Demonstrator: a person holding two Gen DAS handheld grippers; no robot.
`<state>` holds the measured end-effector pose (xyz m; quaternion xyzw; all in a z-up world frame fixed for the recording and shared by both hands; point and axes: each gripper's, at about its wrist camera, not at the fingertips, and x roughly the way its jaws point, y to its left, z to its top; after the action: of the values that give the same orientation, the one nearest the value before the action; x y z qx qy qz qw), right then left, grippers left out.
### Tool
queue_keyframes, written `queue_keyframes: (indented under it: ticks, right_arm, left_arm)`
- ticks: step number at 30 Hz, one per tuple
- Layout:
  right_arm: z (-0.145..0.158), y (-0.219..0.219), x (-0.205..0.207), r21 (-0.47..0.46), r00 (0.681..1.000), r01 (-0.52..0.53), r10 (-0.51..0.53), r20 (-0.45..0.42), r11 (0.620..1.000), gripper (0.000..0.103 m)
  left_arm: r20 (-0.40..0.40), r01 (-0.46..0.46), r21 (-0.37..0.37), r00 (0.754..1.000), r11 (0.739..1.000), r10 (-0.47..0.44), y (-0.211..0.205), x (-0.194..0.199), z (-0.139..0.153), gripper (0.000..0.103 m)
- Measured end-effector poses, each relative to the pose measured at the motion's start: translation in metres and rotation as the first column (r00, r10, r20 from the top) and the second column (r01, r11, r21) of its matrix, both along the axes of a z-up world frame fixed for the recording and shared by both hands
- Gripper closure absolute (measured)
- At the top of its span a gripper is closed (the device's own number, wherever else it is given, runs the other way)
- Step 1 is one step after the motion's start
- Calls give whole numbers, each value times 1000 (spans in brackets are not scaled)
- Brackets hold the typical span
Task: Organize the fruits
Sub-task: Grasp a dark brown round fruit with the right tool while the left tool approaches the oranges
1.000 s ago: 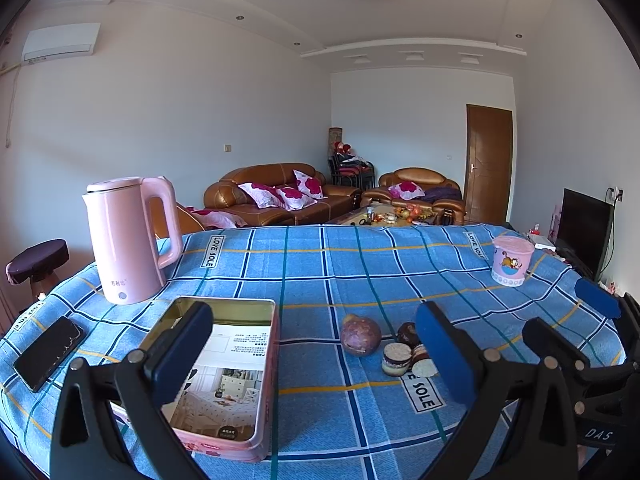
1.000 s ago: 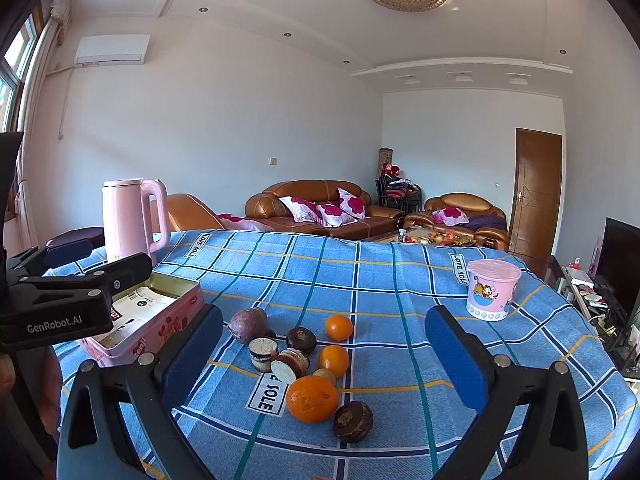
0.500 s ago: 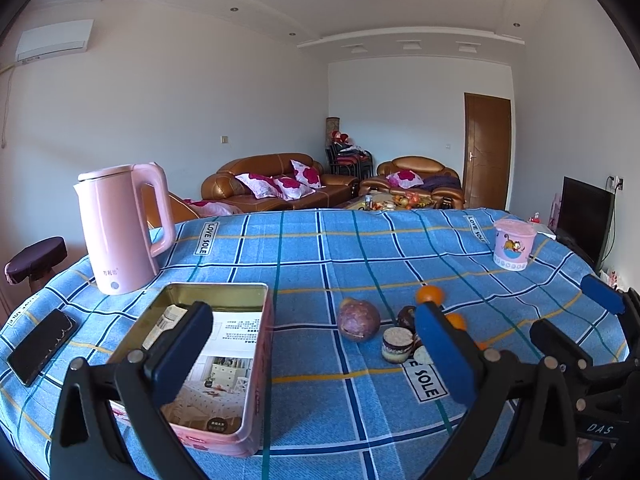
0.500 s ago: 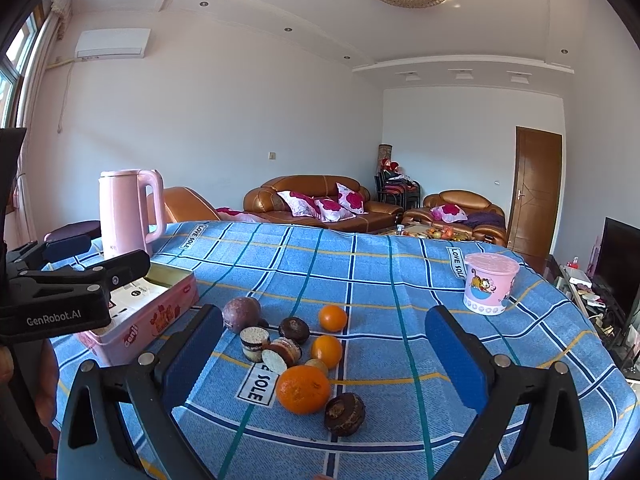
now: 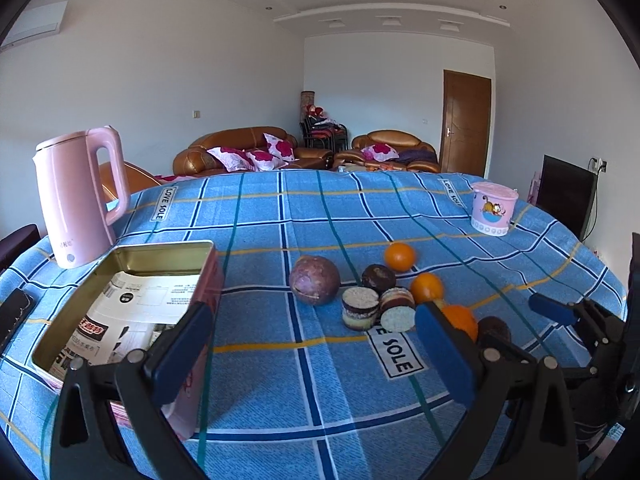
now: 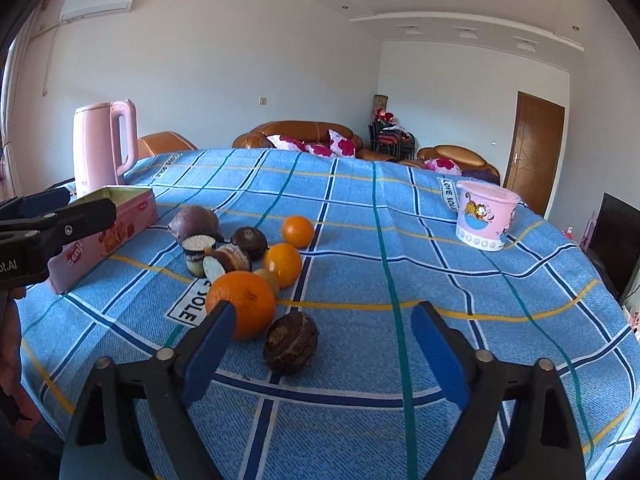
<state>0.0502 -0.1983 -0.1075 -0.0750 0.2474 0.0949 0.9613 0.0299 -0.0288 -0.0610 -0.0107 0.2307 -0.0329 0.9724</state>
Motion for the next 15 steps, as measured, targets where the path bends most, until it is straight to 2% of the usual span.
queue_keyframes:
  ticks: [3,5,7,9,10,15]
  right_arm:
    - [-8,0,5,-2,999,-14,14,-41,1000,36]
    - [-10,-1,8,10,998,-26,26,-62,1000,50]
    - [-11,-3,10,30,996,-45,47,-78,999,52]
    - [-11,-4,10,51,993,-75,79,-85,996,62]
    - [-11,-4,10,75,991,-91,98,-94,993,72]
    - [-10,-15,8,112,994,-67,77,-80,991,76]
  left_arm:
    - [-16,27,-23,999,999,-27,-6,3,-3,1]
    - [-30,49,-25,998,998,-50,-14,6,-5,1]
    - [-40,74,-17,996,997,-75,-23,8,-6,4]
    - [-46,100,-3,994,995,-100,-33,10,-7,7]
    - [-49,112,7,993,994,-111,-38,11,-8,9]
    - [-94,163,12,983,987,-161,-52,19,-13,21]
